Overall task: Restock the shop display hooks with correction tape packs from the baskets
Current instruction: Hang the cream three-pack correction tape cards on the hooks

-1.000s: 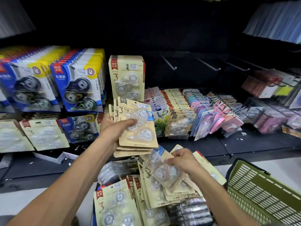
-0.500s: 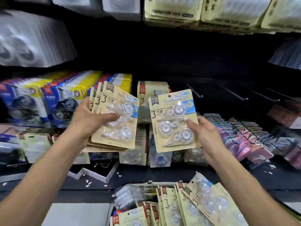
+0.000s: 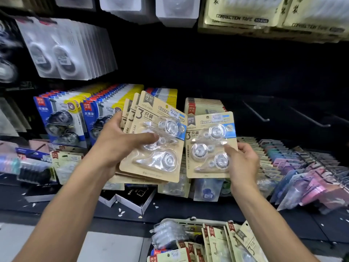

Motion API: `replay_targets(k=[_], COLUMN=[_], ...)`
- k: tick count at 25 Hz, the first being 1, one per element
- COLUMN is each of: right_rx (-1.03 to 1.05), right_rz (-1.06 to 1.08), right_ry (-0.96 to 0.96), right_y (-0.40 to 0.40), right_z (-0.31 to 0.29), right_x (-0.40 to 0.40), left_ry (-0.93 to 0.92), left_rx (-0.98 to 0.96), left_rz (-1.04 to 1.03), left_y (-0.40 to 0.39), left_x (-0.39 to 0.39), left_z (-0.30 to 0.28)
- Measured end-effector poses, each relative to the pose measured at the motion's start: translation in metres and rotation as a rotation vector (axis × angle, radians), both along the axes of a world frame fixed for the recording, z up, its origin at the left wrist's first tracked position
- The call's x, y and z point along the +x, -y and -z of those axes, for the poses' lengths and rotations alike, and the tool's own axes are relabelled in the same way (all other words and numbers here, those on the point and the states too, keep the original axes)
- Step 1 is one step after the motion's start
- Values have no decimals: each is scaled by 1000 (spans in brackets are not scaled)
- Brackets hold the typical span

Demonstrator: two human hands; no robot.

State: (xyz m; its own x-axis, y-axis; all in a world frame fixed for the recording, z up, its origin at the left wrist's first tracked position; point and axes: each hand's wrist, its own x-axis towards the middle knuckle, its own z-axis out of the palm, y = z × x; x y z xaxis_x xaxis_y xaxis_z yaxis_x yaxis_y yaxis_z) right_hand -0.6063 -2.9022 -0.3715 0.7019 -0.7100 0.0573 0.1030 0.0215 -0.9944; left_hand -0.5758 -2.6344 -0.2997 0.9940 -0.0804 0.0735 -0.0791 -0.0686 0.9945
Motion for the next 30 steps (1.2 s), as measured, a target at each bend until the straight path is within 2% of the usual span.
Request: replay_targets(k=[4, 11, 16, 21, 25, 27, 30], right_rx=[21, -97, -241, -347, -368, -393, -491], right_rz=[22, -61, 91, 87, 37, -23, -247], right_ry=[-6, -51, -11, -29, -3, -72, -203], right_y=[3, 4, 4, 4, 0, 1, 2], right_z=[-2, -12, -10, -10, -19, -21, -20], right_x=[-4, 1, -12, -8, -12, -15, -11], left_ry=[8, -3, -36, -35, -32, -31, -29], left_rx=[-20, -45, -81, -88, -94, -102, -107], left_rz=[1, -12, 0, -6, 11, 14, 12], left_y=[3, 10, 18, 22, 26, 27, 29], left_x=[-5, -10, -5, -3, -3, -2, -2], left_z=[-1, -3, -1, 1, 3, 4, 5])
